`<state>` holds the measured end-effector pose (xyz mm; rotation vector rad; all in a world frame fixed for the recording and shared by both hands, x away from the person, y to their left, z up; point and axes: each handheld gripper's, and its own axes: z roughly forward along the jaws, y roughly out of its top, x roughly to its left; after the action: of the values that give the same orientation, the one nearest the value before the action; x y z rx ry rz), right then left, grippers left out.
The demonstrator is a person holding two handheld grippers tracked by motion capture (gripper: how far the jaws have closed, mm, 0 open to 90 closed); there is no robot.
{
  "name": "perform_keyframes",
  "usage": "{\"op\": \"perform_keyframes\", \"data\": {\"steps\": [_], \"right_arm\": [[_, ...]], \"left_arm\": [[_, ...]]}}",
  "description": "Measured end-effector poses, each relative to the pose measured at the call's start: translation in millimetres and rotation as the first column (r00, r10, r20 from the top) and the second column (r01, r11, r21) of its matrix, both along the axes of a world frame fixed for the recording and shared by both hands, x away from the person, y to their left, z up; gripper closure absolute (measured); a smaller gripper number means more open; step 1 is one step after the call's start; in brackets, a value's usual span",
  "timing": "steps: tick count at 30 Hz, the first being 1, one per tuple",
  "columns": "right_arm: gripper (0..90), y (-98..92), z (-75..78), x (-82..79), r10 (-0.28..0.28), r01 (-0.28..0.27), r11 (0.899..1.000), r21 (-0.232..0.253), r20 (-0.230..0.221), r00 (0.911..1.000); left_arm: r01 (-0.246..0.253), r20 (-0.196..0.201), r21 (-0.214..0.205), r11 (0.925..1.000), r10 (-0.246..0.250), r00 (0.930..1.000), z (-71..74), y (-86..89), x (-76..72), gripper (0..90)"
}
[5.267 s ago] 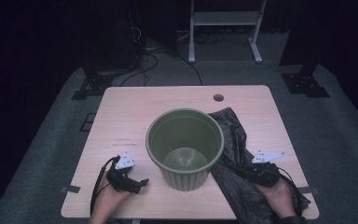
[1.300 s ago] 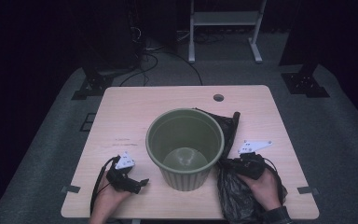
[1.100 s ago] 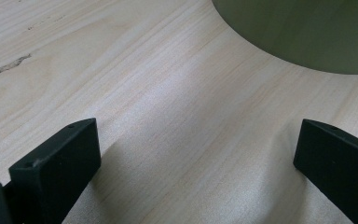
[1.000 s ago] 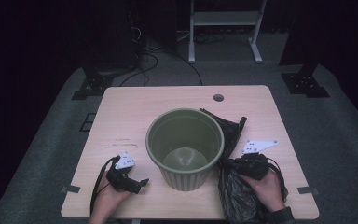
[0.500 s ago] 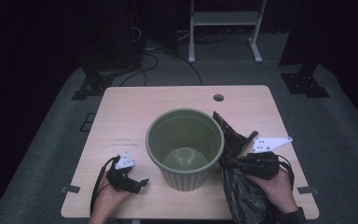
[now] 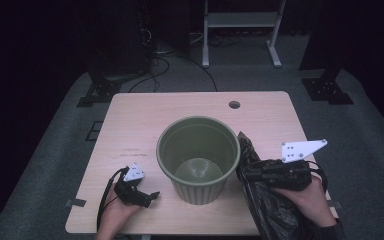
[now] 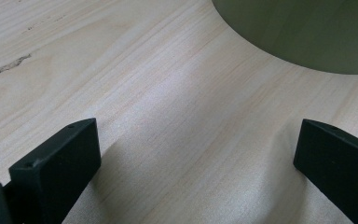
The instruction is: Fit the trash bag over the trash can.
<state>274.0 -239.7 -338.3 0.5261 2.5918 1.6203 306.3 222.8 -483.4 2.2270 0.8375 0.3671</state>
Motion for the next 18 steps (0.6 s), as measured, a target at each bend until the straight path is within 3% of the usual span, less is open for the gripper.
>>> {"op": "perform_keyframes", "data": {"steps": [6,18], "right_arm": [[87.4,-0.2,12.5,-2.3,0.054,-0.054,0.998,0.013,0.01,0.9985],[87.8,3.4,36.9,3.1,0.1,-0.103,0.992,0.077,0.042,0.9941]], "left_arm": [[0.0,0.0,0.0,1.0,0.0,1.0,0.0,0.0,0.0,0.0],[0.0,0.0,0.0,1.0,0.0,1.0,0.0,0.0,0.0,0.0]]}}
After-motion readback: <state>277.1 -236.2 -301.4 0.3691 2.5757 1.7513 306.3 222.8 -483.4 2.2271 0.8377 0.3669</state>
